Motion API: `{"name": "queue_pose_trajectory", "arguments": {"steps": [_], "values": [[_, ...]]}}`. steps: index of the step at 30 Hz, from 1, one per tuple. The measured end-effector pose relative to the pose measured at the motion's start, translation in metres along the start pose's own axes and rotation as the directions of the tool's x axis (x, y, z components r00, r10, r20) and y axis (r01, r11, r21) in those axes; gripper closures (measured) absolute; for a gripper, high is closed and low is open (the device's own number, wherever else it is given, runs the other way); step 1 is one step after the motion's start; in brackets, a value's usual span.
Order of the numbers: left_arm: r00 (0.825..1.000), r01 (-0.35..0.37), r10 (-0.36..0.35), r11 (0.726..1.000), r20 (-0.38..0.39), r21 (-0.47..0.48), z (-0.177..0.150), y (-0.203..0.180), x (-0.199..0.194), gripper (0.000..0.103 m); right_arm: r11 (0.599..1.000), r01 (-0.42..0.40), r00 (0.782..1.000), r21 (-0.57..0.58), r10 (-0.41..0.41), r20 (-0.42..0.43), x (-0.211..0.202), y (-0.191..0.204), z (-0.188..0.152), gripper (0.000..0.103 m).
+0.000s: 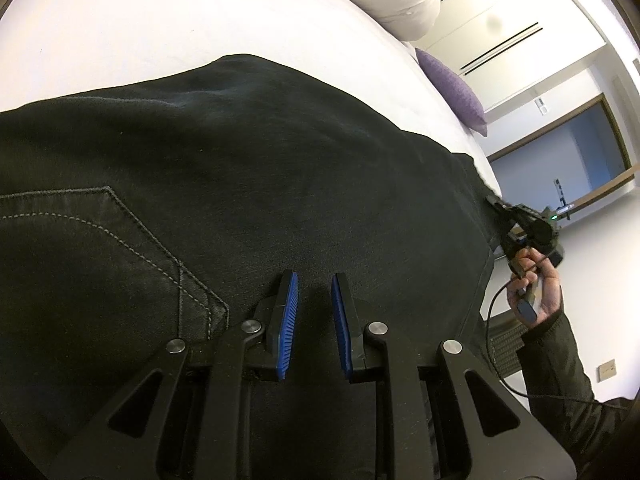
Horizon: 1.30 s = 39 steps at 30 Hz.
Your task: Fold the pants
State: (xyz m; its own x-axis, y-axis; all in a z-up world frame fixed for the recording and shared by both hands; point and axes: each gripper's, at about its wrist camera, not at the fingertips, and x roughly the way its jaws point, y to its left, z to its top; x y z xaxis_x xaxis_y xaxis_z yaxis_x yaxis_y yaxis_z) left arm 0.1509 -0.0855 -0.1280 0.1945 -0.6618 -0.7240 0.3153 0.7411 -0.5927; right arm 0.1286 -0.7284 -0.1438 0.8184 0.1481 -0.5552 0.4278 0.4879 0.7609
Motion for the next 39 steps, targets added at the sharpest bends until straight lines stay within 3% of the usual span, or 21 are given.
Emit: {"name": "queue_pose_trajectory", "arguments": {"steps": [2, 3, 4, 6, 7, 8, 11, 13, 14, 17, 18, 19, 21, 23, 26, 28, 34, 36, 38, 39], "values": [[1.0, 0.002, -0.002, 1.0, 0.002, -0.004, 0.0, 0.001, 0.0, 0.085, 0.977, 0.05, 0.998, -0.205, -0.056, -0.025, 0.0, 0.046, -0.017, 0.098], [1.0, 0.004, -0.004, 1.0, 0.003, -0.006, 0.001, 0.002, 0.0, 0.085, 0.947, 0.075, 0.995, -0.311, -0.091, -0.038, 0.001, 0.068, -0.031, 0.098], [1.0, 0.006, -0.006, 1.0, 0.004, -0.009, 0.001, 0.003, 0.0, 0.085, 0.887, 0.099, 0.989, -0.452, -0.136, -0.051, 0.005, 0.098, -0.054, 0.098], [1.0, 0.006, -0.006, 1.0, 0.003, -0.013, 0.002, 0.004, 0.0, 0.085, 0.777, 0.105, 0.978, -0.621, -0.193, -0.075, 0.013, 0.133, -0.096, 0.098], [1.0, 0.007, -0.006, 1.0, 0.003, -0.018, 0.002, 0.004, -0.001, 0.085, 0.696, 0.111, 0.969, -0.71, -0.233, -0.077, 0.019, 0.151, -0.126, 0.098], [1.0, 0.009, -0.009, 1.0, 0.004, -0.024, 0.002, 0.004, -0.001, 0.085, 0.641, 0.108, 0.963, -0.76, -0.258, -0.081, 0.024, 0.16, -0.148, 0.098], [1.0, 0.024, -0.023, 0.998, 0.006, -0.058, 0.004, 0.007, -0.004, 0.085, 0.541, 0.101, 0.929, -0.835, -0.352, -0.116, 0.051, 0.166, -0.197, 0.098], [1.0, 0.029, -0.029, 0.996, 0.006, -0.081, 0.006, 0.008, -0.007, 0.085, 0.454, 0.172, 0.903, -0.874, -0.428, -0.045, 0.064, 0.164, -0.215, 0.097], [0.999, 0.032, -0.032, 0.995, 0.005, -0.094, 0.007, 0.007, -0.008, 0.085, 0.434, 0.187, 0.901, -0.881, -0.433, -0.022, 0.065, 0.165, -0.219, 0.097], [0.996, 0.085, -0.086, 0.987, 0.003, -0.135, 0.007, 0.005, -0.01, 0.079, 0.477, 0.197, 0.906, -0.857, -0.422, -0.027, 0.06, 0.165, -0.213, 0.097], [0.994, 0.111, -0.111, 0.982, 0.01, -0.153, 0.007, 0.003, -0.01, 0.066, 0.478, 0.199, 0.908, -0.856, -0.418, -0.023, 0.058, 0.166, -0.214, 0.097], [0.99, 0.142, -0.14, 0.976, 0.022, -0.164, 0.008, 0.0, -0.01, 0.046, 0.474, 0.205, 0.911, -0.856, -0.411, -0.009, 0.055, 0.167, -0.213, 0.097], [0.98, 0.2, -0.194, 0.964, 0.049, -0.174, 0.009, -0.007, -0.012, 0.025, 0.475, 0.21, 0.918, -0.855, -0.398, 0.004, 0.048, 0.171, -0.215, 0.097], [0.965, 0.263, -0.254, 0.944, 0.068, -0.198, 0.014, -0.015, -0.013, 0.015, 0.461, 0.209, 0.927, -0.862, -0.375, 0.024, 0.042, 0.178, -0.22, 0.096], [0.934, 0.357, -0.346, 0.891, 0.089, -0.28, 0.022, -0.011, -0.008, 0.014, 0.434, 0.198, 0.936, -0.879, -0.351, 0.038, 0.036, 0.189, -0.234, 0.096], [0.927, 0.374, -0.364, 0.873, 0.094, -0.312, 0.027, -0.008, -0.006, 0.014, 0.417, 0.184, 0.941, -0.89, -0.336, 0.037, 0.033, 0.196, -0.242, 0.095], [0.905, 0.415, -0.416, 0.815, 0.09, -0.405, 0.038, 0.006, 0.009, 0.014, 0.31, 0.137, 0.955, -0.941, -0.293, 0.043, 0.025, 0.218, -0.288, 0.095], [0.906, 0.409, -0.415, 0.813, 0.08, -0.414, 0.043, 0.009, 0.011, 0.014, 0.273, 0.117, 0.959, -0.955, -0.281, 0.037, 0.022, 0.222, -0.303, 0.095], [0.913, 0.395, -0.404, 0.83, 0.065, -0.394, 0.052, 0.01, 0.008, 0.018, 0.25, 0.1, 0.961, -0.963, -0.274, 0.029, 0.025, 0.226, -0.319, 0.095], [0.919, 0.381, -0.391, 0.846, 0.051, -0.374, 0.056, 0.01, 0.005, 0.037, 0.238, 0.093, 0.962, -0.967, -0.272, 0.025, 0.025, 0.227, -0.325, 0.095]]}}
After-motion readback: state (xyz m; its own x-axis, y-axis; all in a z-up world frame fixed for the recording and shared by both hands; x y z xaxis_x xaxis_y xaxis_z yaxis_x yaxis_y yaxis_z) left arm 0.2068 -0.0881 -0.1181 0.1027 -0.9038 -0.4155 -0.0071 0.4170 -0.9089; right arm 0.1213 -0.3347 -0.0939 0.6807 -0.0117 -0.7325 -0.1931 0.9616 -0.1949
